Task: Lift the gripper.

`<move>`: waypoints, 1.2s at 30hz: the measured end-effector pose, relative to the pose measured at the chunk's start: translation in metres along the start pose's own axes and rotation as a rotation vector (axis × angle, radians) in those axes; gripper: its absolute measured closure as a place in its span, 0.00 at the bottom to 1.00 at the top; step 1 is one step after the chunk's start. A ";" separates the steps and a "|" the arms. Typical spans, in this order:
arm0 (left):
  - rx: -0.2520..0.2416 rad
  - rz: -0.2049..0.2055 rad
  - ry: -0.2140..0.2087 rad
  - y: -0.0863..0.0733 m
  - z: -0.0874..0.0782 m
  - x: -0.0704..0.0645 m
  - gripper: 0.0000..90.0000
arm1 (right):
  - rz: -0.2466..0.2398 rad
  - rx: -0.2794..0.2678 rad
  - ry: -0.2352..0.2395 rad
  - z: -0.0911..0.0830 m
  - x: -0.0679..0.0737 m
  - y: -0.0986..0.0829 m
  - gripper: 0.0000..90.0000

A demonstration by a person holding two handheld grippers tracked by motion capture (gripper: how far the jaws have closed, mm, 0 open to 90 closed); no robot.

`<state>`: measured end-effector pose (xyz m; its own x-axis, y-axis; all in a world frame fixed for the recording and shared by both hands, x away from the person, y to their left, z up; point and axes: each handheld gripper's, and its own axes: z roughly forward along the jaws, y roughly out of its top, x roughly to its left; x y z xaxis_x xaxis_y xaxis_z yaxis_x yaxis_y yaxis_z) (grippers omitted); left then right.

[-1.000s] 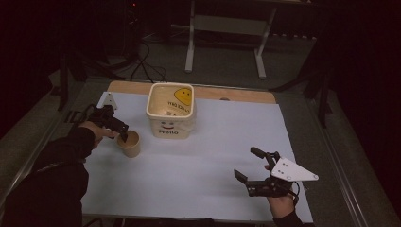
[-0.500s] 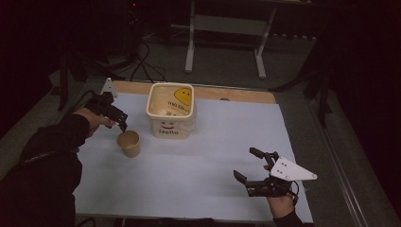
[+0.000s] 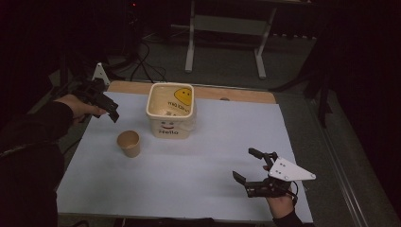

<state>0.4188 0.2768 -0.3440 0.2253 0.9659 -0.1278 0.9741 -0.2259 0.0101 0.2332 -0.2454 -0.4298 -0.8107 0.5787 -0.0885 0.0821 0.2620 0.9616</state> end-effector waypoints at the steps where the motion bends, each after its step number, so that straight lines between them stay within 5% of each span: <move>1: 0.000 0.010 -0.004 0.000 -0.003 0.000 0.01 | 0.001 0.000 0.003 0.000 0.000 0.000 0.14; 5: 0.000 0.033 0.007 0.000 -0.008 0.000 0.01 | -0.001 0.002 0.006 0.000 0.000 0.000 0.14; 10: -0.003 0.126 -0.005 -0.002 -0.014 -0.002 0.01 | -0.004 0.004 0.009 0.000 0.000 0.000 0.14; 14: -0.008 0.264 -0.049 -0.007 -0.022 -0.011 0.01 | 0.000 0.010 0.017 0.001 0.001 0.000 0.14; 17: -0.002 0.349 -0.033 -0.010 -0.024 -0.017 0.01 | -0.001 0.013 0.020 0.001 0.001 -0.001 0.14; 25: 0.039 0.524 -0.059 -0.016 -0.031 -0.030 0.01 | -0.003 0.018 0.030 0.003 0.002 -0.001 0.14; 36: 0.007 0.750 -0.050 -0.020 -0.046 -0.049 0.01 | -0.004 0.016 0.046 0.003 0.002 -0.002 0.14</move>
<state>0.3895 0.2395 -0.2924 0.8271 0.5458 -0.1340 0.5595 -0.8221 0.1054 0.2337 -0.2422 -0.4326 -0.8371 0.5412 -0.0800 0.0877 0.2772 0.9568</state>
